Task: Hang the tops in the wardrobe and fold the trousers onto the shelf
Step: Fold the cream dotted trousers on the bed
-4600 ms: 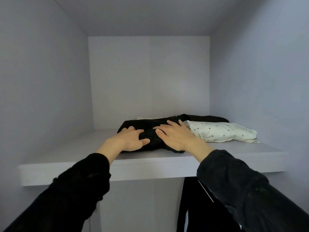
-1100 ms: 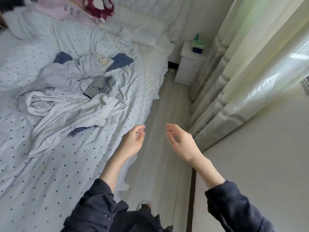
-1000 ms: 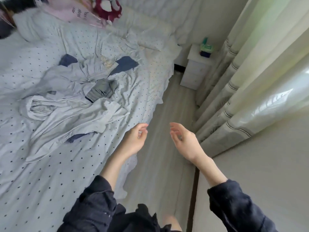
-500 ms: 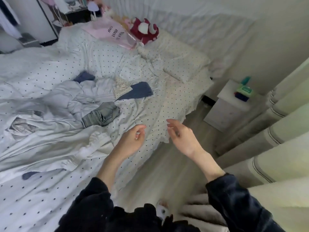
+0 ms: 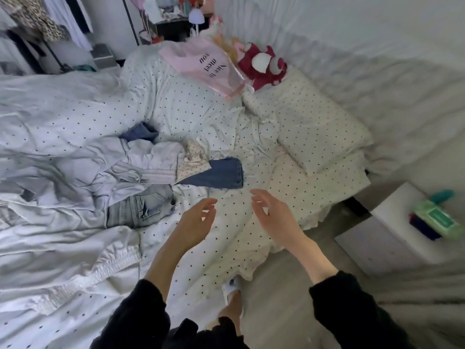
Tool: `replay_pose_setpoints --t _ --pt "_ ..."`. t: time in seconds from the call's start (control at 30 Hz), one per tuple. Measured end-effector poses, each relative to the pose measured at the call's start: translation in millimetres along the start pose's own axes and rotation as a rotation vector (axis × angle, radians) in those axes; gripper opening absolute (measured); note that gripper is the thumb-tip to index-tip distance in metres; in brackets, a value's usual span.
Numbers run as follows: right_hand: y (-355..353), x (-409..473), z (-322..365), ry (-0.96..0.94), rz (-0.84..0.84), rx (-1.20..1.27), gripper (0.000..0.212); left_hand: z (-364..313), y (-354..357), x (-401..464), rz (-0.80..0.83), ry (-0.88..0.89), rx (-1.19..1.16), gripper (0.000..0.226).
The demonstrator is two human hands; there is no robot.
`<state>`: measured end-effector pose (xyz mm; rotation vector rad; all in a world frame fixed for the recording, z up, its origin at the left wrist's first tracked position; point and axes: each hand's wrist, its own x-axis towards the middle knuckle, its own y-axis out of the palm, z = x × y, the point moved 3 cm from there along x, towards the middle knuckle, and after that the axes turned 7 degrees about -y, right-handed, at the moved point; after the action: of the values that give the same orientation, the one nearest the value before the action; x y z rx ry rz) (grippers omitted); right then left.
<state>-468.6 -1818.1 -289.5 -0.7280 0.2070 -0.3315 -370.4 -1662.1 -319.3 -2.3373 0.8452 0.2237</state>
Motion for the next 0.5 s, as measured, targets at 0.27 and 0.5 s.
replay_pose_setpoints --t 0.27,0.5 --pt "-52 149 -39 -0.032 0.126 -0.039 0.036 -37 -2 137 -0.061 -0.107 0.034 0.034" --pt "-39 258 -91 -0.049 0.356 -0.081 0.039 -27 8 211 -0.107 -0.264 0.055 0.035"
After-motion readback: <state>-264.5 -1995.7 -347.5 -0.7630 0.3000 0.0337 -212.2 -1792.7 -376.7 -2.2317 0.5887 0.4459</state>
